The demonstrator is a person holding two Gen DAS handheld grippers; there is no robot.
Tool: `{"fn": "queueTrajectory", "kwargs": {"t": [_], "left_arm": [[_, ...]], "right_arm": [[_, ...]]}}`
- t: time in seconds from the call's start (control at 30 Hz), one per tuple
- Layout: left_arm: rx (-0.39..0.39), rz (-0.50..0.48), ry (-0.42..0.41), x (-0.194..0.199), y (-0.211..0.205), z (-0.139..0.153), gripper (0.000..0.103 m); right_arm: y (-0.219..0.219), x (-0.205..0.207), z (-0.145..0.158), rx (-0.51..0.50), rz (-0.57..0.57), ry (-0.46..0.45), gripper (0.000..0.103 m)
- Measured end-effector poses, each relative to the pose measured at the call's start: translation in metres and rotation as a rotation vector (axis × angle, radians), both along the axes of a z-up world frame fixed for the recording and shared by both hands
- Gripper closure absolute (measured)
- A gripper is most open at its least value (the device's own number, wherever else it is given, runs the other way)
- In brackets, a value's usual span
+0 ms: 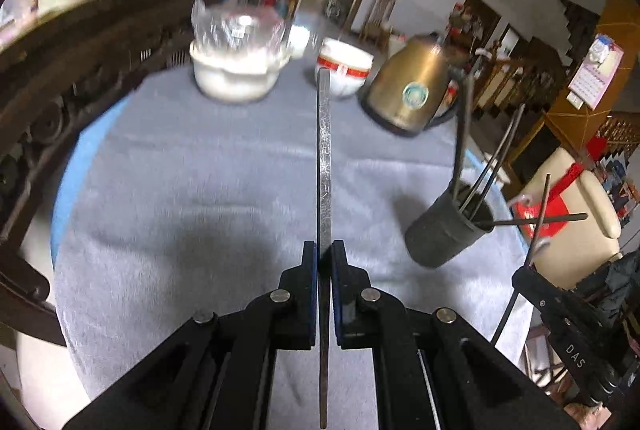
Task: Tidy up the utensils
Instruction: 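Lift both held chopsticks upright and carry them toward the grey holder cup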
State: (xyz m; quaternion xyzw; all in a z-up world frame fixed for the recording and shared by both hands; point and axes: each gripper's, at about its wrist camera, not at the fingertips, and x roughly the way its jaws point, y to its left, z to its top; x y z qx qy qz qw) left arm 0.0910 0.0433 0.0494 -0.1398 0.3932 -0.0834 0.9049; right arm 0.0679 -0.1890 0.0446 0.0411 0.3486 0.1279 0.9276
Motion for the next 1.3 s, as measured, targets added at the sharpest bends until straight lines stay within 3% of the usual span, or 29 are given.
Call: {"fn": "queueTrajectory", "kwargs": {"t": [0.17,0.43,0.63,0.93,1.07,1.3], "left_arm": [[0.039,0.013,-0.106,-0.009,-0.014,0.005,0.096],[0.088,0.027,-0.176,-0.021,-0.022,-0.003,0.096],[0.099,0.045,-0.197,-0.016,-0.022,-0.006,0.096],[0.144,0.052,-0.244,-0.009,-0.030,-0.011,0.096],[0.149,0.048,-0.238,-0.013,-0.030,-0.018,0.096],[0.154,0.047,-0.260,-0.029,-0.025,-0.016,0.097]], "right_arm": [[-0.011,-0.016,0.005,0.022,-0.054,-0.118,0.097],[-0.022,-0.032,-0.007,0.027,-0.091,-0.167,0.097],[-0.028,-0.033,-0.015,0.040,-0.112,-0.179,0.097],[-0.012,-0.024,-0.006,-0.018,-0.130,-0.296,0.097],[-0.012,-0.026,-0.019,-0.044,-0.146,-0.293,0.097],[-0.023,-0.046,-0.012,-0.050,-0.155,-0.316,0.096]]}}
